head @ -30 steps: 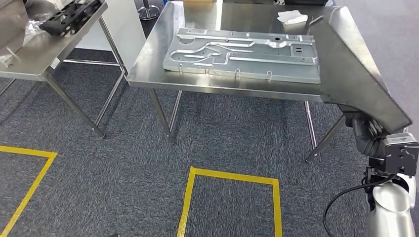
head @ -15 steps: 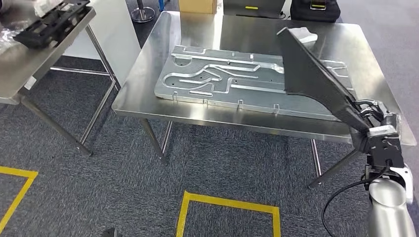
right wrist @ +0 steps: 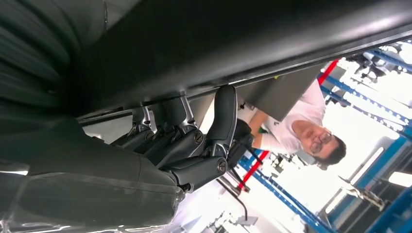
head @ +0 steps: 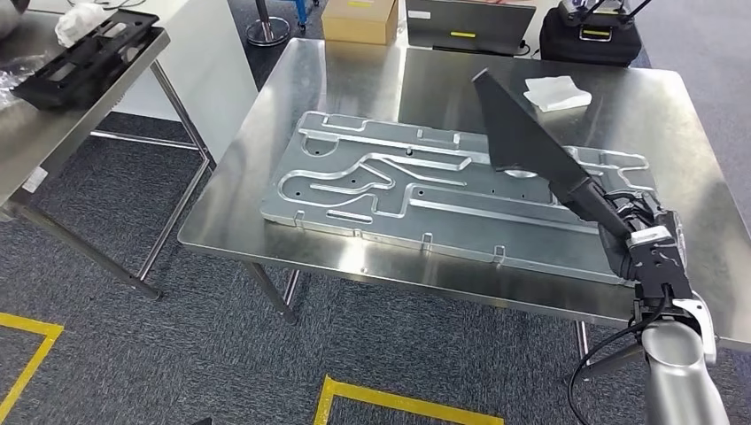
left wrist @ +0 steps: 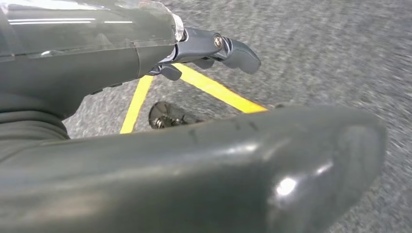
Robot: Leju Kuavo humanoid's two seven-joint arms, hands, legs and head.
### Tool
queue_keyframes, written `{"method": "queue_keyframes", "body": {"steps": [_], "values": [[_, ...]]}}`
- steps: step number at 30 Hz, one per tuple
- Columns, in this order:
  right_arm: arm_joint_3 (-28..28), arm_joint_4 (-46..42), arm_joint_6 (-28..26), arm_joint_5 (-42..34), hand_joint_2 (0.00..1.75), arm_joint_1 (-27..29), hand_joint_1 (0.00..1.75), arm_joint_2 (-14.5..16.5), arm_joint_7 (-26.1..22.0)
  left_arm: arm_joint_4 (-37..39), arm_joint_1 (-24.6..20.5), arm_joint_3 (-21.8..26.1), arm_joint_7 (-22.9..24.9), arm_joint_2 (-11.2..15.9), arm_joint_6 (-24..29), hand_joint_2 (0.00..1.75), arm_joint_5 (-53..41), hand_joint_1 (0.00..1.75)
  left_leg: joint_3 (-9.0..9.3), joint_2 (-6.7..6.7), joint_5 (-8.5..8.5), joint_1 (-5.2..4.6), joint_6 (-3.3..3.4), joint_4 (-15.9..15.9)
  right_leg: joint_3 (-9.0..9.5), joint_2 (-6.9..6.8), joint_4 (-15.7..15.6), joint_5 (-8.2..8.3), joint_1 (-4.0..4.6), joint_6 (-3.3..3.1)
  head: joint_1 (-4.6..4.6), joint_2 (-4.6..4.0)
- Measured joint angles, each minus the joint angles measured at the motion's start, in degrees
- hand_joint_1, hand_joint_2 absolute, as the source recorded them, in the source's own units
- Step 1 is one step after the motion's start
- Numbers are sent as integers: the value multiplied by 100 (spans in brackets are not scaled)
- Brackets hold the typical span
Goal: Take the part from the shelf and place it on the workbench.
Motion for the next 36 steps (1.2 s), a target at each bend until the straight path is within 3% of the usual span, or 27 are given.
{"method": "queue_keyframes", "body": {"steps": [1,2,3,4,5,7,11,13,15,16,17,18,20,22,24,27,29,31,32,33,36], "values": [[17,25,2,2,175,6,175,3,1,0,-1,0,1,0,0,0,-1,0,-133,12,-130,22,-25,142,82,-5,0,-65,-3,4,0,0],[32,45,3,3,175,8,175,7,1,0,-1,0,1,0,1,0,-1,0,-208,20,-131,40,-45,122,166,-7,1,-129,-6,10,0,0],[43,57,3,4,175,4,175,10,1,0,2,0,1,0,1,0,0,0,-215,30,31,54,-56,-75,252,-6,1,-191,-10,20,0,0],[50,63,3,4,175,-6,175,13,1,0,5,0,2,0,2,0,1,0,-163,42,339,62,-55,-422,336,-7,1,-251,-13,34,0,0],[54,67,2,3,175,-18,175,15,0,1,11,0,2,0,2,0,1,0,-93,59,684,63,-40,-799,404,-9,-1,-306,-16,53,1,-1],[59,74,1,0,175,-48,175,20,-2,1,7,0,3,0,3,0,1,0,-19,92,1071,31,28,-1301,468,-10,-6,-376,-13,108,0,-1],[81,80,-1,2,175,-93,175,32,-1,0,-24,0,3,-2,3,0,2,0,44,81,1092,14,176,-1439,498,-27,21,-509,-10,256,2,-1],[87,82,-2,1,175,-130,175,33,-8,0,-32,1,0,-4,9,0,6,0,115,72,1083,28,240,-1492,320,-16,427,-741,-19,293,4,0],[91,106,2,2,175,-156,175,33,-20,0,-42,3,-1,-6,32,0,15,0,146,57,1041,9,294,-1483,-126,1,1232,-1050,-21,315,5,0],[98,130,5,8,175,-164,175,33,-26,0,-48,4,-2,-7,54,0,19,0,161,45,1015,0,308,-1471,-343,5,1563,-1116,-21,324,5,0],[107,161,8,22,175,-173,175,33,-32,0,-50,6,-2,-8,74,0,22,0,185,30,984,-6,313,-1455,-468,6,1695,-1062,-20,326,6,0],[120,196,9,45,175,-194,175,33,-36,0,-51,8,-1,-9,94,0,23,0,217,14,947,-10,311,-1436,-482,7,1603,-890,-19,320,7,0],[150,278,11,112,175,-300,175,31,-35,0,-49,10,4,-15,118,0,23,0,288,-8,856,-15,295,-1385,-247,12,914,-376,-8,273,7,-1],[200,391,18,188,175,-481,175,22,-15,0,-54,12,9,-30,128,0,23,0,297,-17,787,-32,263,-1322,-27,19,341,-123,26,211,5,-1],[268,517,5,329,175,-664,175,15,61,0,-68,13,6,-46,136,0,19,0,270,-21,765,-42,220,-1305,18,23,206,-156,54,166,5,-1],[418,774,-154,909,175,-939,175,13,355,0,-75,13,8,-49,120,0,-6,0,235,-9,647,-56,124,-1190,80,20,112,-160,-14,98,3,0],[532,1150,-254,1399,175,-1239,175,15,599,0,-78,12,19,-37,56,0,-59,0,-29,7,363,-23,47,-628,116,8,78,-157,-48,66,3,-1],[660,1746,-265,1857,175,-1655,175,25,828,0,-82,8,23,-22,-31,0,-120,0,-441,19,104,40,-16,131,119,1,84,-164,-60,59,3,-1],[730,2072,-244,2071,175,-1875,175,43,926,0,-83,6,23,-13,-63,0,-144,0,-569,26,107,71,-44,318,122,0,92,-169,-68,65,4,-1],[798,2392,-205,2266,175,-2082,175,70,1013,0,-84,5,23,-7,-83,0,-158,0,-591,36,223,98,-71,280,126,0,104,-178,-80,78,3,0],[980,3228,23,2694,175,-2628,175,250,1283,0,-90,5,28,11,-76,0,-174,0,-172,82,849,152,-132,-804,130,12,161,-223,-112,150,3,-1]]}}
